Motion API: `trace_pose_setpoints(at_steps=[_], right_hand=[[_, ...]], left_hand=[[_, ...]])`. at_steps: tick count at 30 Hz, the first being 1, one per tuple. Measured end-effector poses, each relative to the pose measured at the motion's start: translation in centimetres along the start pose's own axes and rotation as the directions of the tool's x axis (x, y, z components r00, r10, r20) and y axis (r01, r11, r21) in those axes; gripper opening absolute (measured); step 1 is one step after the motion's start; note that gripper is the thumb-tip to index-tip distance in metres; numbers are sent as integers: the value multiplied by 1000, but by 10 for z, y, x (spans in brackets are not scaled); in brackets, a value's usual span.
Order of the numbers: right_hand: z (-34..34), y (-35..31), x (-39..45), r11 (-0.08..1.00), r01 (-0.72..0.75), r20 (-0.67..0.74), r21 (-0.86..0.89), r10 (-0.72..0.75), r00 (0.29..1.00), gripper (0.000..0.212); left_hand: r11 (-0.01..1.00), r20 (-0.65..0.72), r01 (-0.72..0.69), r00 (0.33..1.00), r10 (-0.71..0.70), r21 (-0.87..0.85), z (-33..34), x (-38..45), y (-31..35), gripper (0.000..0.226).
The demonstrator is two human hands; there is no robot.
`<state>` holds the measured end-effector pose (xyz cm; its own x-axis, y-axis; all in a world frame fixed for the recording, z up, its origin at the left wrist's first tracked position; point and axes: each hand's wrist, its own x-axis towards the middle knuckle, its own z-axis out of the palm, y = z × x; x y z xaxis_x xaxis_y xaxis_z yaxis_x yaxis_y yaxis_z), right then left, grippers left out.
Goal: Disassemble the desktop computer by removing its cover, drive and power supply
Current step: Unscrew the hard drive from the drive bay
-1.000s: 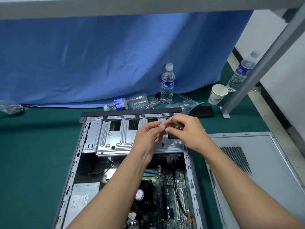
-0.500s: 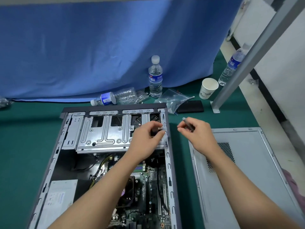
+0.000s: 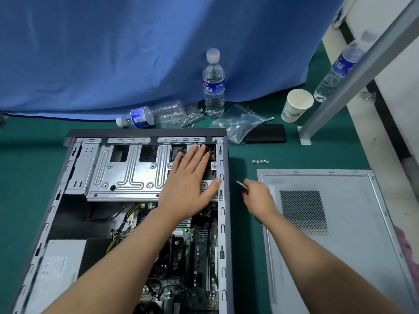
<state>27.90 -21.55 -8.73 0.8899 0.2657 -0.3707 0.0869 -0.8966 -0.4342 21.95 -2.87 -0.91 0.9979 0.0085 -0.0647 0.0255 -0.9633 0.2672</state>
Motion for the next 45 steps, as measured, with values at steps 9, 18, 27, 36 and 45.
trace_pose_setpoints(at_steps=[9,18,27,36,45], right_hand=[[3,3,0,998,52,13,-40,-52,999,5],[-74,-19,-3,828,59,-292,558,129,948,36],[-118,-70,-19,562,209,-224,800,-43,974,31],[-91,-93,-14,780,289,-269,555,-160,950,15],[-87,-94,-9,838,314,-289,446,-197,937,19]], left_hand=[[1000,-13,1,1000,-1,-3,-3,-1,3,81],[1000,1,-15,1000,15,-5,-7,0,0,87],[998,-4,-47,999,47,33,-10,3,-8,94],[999,-43,-49,998,48,-15,-6,5,-11,95],[998,-56,-59,997,57,-38,-4,6,-13,95]])
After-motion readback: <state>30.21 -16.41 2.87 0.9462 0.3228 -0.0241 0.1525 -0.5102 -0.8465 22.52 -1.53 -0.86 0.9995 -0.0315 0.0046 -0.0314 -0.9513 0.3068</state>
